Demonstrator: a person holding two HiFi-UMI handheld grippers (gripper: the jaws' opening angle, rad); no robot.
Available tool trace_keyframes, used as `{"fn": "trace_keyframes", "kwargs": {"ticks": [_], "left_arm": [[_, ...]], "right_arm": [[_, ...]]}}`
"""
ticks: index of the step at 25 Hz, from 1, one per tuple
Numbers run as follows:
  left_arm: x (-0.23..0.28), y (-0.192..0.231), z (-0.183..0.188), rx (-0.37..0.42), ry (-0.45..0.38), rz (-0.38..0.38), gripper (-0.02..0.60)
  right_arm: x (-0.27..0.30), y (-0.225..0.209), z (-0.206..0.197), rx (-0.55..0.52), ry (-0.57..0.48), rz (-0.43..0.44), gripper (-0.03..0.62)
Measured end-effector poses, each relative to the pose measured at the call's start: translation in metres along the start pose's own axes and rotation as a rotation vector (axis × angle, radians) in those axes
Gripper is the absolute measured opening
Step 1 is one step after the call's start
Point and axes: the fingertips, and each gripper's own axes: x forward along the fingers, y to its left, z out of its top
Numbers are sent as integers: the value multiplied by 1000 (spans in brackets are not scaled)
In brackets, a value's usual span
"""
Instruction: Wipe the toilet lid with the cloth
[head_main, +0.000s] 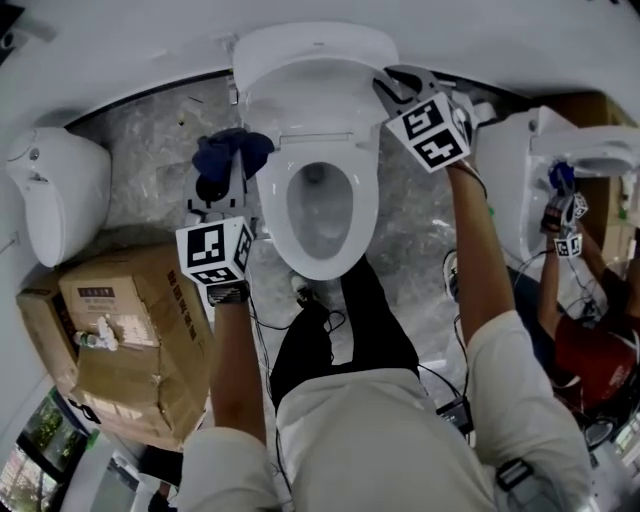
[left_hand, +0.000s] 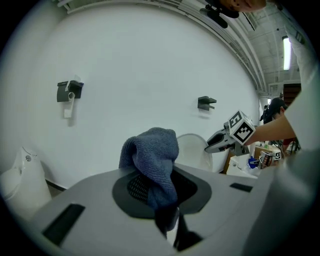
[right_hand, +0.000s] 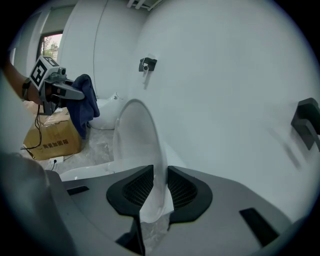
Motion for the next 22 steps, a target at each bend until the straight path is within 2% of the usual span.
{"fn": "trace_keyframes", "kwargs": {"ticks": [12, 16, 20, 22], "left_arm": [[-73, -6, -10, 28, -35, -64, 51], [-93, -11, -15, 40, -27, -91, 51], [-108, -11, -18, 35, -14, -91, 51], [-115, -14, -20, 29, -7, -88, 51]], "right_arm": [[-52, 52, -15, -56, 54, -50, 107], [-69, 75, -27, -6, 57, -45, 107], [-82, 101, -36, -57, 64, -27, 106], [-88, 118, -44, -48, 62, 6, 106]]}}
